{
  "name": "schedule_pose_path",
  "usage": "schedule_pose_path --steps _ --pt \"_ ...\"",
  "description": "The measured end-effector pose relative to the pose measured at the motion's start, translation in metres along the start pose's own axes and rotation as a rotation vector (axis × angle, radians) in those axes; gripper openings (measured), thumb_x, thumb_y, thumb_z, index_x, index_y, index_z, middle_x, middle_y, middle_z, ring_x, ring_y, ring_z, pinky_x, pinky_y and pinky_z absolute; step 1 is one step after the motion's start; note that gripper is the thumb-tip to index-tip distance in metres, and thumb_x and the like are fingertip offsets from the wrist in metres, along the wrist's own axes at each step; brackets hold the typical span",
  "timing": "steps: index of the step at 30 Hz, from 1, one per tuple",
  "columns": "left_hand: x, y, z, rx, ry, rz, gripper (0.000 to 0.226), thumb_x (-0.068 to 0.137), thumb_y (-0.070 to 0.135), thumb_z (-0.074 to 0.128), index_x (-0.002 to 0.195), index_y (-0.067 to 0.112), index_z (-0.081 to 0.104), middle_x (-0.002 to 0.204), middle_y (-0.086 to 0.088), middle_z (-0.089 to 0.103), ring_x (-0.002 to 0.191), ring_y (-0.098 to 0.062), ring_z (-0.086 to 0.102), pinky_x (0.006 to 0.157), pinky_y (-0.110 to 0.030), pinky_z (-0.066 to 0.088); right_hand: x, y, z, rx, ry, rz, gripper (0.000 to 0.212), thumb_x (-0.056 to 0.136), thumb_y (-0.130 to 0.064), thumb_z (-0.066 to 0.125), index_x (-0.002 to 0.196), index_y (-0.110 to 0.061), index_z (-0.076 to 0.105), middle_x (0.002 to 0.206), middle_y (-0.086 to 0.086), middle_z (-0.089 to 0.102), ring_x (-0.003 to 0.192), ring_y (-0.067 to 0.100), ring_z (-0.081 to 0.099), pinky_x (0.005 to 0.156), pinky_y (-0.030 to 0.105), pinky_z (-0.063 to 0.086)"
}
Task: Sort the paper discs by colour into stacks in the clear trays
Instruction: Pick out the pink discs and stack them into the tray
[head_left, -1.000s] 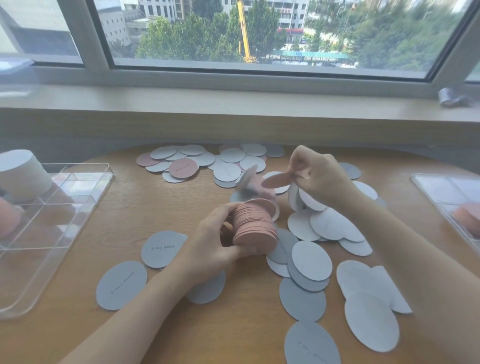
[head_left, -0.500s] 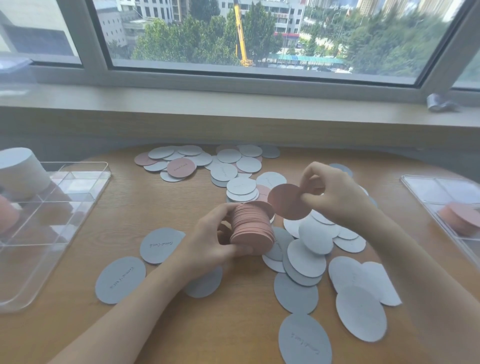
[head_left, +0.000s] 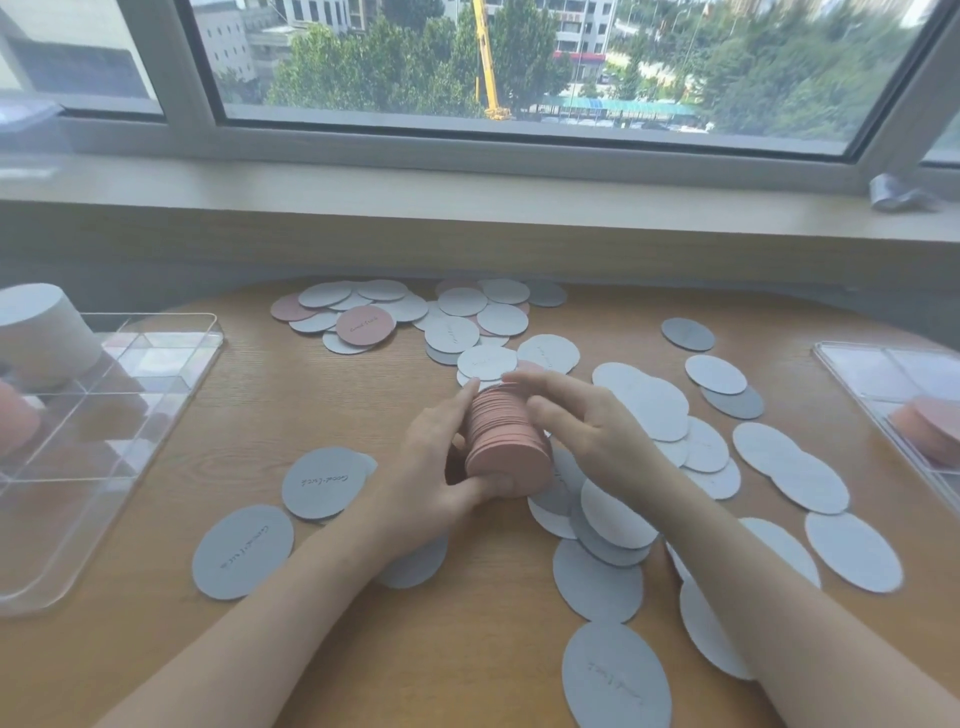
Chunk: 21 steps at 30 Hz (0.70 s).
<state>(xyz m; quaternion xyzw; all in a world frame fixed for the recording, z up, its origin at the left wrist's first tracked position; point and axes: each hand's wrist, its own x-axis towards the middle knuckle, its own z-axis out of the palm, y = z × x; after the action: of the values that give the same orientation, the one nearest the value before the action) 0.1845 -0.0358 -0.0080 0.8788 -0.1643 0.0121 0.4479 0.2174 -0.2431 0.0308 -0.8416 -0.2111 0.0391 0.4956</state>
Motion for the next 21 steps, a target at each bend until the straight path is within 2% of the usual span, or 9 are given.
schedule_pose_path --steps 3,5,7,9,12,16,18,20,21 --pt "0.0 0.001 0.001 0.141 -0.018 0.033 0.111 0.077 0.068 0.057 0.16 0.019 0.002 0.15 0.01 0.036 0.135 -0.01 0.031 0.115 -0.03 0.027 -0.004 0.001 0.01 -0.123 -0.102 -0.012 0.057 0.101 -0.046 0.043 0.154 -0.03 0.029 0.153 -0.027 0.028 0.144 -0.01 0.015 0.109 0.003 0.012" --pt "0.0 0.0 0.002 0.235 -0.037 0.047 0.114 0.077 0.076 0.043 0.159 0.017 -0.009 0.161 0.005 0.02 0.146 -0.014 0.018 0.121 -0.036 0.019 -0.006 0.003 0.017 -0.151 -0.146 -0.015 0.065 0.1 -0.054 0.035 0.157 -0.031 0.014 0.158 -0.024 0.015 0.144 -0.014 0.004 0.11 0.003 0.005" --pt "0.0 0.001 0.002 0.253 -0.056 0.045 0.115 0.076 0.078 0.043 0.158 0.018 -0.013 0.163 0.005 0.014 0.149 -0.013 0.013 0.122 -0.037 0.016 -0.006 0.004 0.02 -0.171 -0.145 -0.031 0.069 0.099 -0.058 0.031 0.158 -0.028 0.011 0.157 -0.024 0.012 0.141 -0.018 0.001 0.108 0.001 0.003" --pt "-0.001 0.003 0.003 0.197 -0.043 0.047 0.11 0.077 0.073 0.055 0.159 0.022 0.002 0.158 0.009 0.024 0.142 -0.013 0.028 0.118 -0.036 0.025 -0.005 0.008 0.02 -0.239 -0.116 -0.077 0.073 0.097 -0.067 0.027 0.157 -0.026 0.018 0.159 -0.018 0.021 0.144 -0.011 0.012 0.114 0.009 0.011" --pt "-0.003 -0.001 0.004 0.049 0.029 0.02 0.084 0.073 0.065 0.07 0.143 0.038 0.03 0.131 0.015 0.049 0.115 -0.017 0.054 0.1 -0.043 0.046 -0.005 0.012 0.02 -0.295 -0.071 -0.079 0.072 0.09 -0.073 0.028 0.145 -0.027 0.038 0.149 -0.013 0.042 0.136 0.007 0.037 0.113 0.034 0.03" --pt "-0.001 0.0 0.002 -0.009 0.029 0.021 0.087 0.07 0.059 0.078 0.143 0.038 0.035 0.123 0.016 0.057 0.105 -0.011 0.061 0.091 -0.041 0.052 0.002 0.006 0.017 -0.297 -0.054 -0.143 0.074 0.089 -0.074 0.024 0.133 -0.022 0.054 0.136 -0.011 0.052 0.127 0.007 0.04 0.108 0.027 0.028" --pt "-0.002 0.003 0.0 -0.043 0.032 0.028 0.086 0.068 0.056 0.081 0.141 0.036 0.039 0.121 0.017 0.059 0.102 -0.008 0.062 0.09 -0.038 0.053 0.013 0.007 0.008 -0.239 0.095 -0.125 0.055 0.098 -0.059 0.033 0.117 -0.019 0.065 0.119 -0.007 0.06 0.111 0.006 0.051 0.101 0.027 0.037" --pt "-0.002 0.005 0.0 -0.048 0.038 0.032 0.086 0.068 0.056 0.083 0.14 0.034 0.042 0.118 0.016 0.061 0.098 -0.007 0.062 0.089 -0.034 0.053 0.029 0.01 -0.005 -0.292 0.287 0.036 0.029 0.1 -0.042 0.049 0.107 -0.021 0.066 0.106 -0.005 0.06 0.096 0.009 0.057 0.092 0.035 0.045" --pt "-0.002 0.004 -0.001 -0.053 0.042 0.029 0.085 0.067 0.055 0.083 0.139 0.033 0.043 0.117 0.016 0.061 0.096 -0.006 0.063 0.087 -0.032 0.053 0.037 0.012 -0.011 -0.386 0.322 0.147 0.025 0.098 -0.041 0.053 0.105 -0.022 0.066 0.103 -0.004 0.059 0.095 0.013 0.057 0.09 0.037 0.046"
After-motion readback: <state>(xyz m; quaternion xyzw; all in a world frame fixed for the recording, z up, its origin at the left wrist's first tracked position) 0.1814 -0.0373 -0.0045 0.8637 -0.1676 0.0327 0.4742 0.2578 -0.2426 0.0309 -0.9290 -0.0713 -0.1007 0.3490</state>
